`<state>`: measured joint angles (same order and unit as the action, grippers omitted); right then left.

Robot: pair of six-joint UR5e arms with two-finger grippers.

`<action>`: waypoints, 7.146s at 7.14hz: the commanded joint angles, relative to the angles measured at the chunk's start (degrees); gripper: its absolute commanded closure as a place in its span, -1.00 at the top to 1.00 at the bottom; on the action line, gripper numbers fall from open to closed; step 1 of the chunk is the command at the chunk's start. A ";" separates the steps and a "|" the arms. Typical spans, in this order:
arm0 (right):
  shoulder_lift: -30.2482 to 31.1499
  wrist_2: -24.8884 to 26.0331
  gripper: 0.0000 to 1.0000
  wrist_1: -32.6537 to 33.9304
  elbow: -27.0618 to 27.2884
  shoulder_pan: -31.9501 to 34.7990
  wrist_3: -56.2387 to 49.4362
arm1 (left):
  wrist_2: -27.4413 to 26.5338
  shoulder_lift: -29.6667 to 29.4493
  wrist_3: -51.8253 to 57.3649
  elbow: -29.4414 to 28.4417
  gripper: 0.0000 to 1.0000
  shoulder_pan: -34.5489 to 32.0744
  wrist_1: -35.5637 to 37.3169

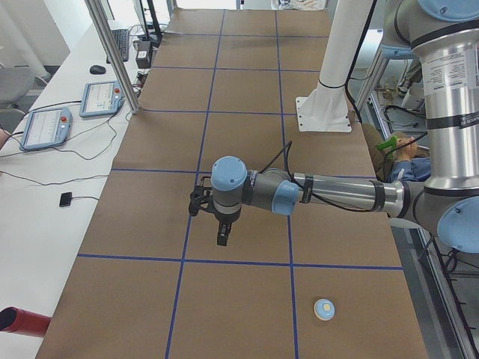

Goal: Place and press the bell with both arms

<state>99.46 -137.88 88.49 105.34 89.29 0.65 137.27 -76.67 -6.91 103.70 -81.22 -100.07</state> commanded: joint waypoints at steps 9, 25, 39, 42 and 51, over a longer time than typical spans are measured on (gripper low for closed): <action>3.54 -3.71 1.00 -12.20 0.30 -4.04 7.26 | -1.12 28.86 -4.17 -16.52 1.00 3.77 -38.36; 3.81 -3.72 1.00 -13.26 1.18 -6.76 10.87 | -0.61 17.87 -5.83 -25.74 1.00 18.28 -36.78; 5.04 -3.72 1.00 -13.17 2.59 -7.20 11.57 | 12.57 8.68 -22.15 -18.80 -1.00 19.43 -38.71; 4.78 -3.63 1.00 -13.17 2.50 -7.81 12.45 | 17.15 -0.98 -31.02 -18.45 -1.00 19.78 -37.48; 3.81 -3.54 1.00 -13.17 2.15 -9.84 16.05 | 5.32 -50.63 -70.78 -18.53 -1.00 39.26 -11.17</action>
<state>103.37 -141.39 75.32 107.56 79.58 16.52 146.35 -120.08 -77.32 85.61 -45.20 -119.67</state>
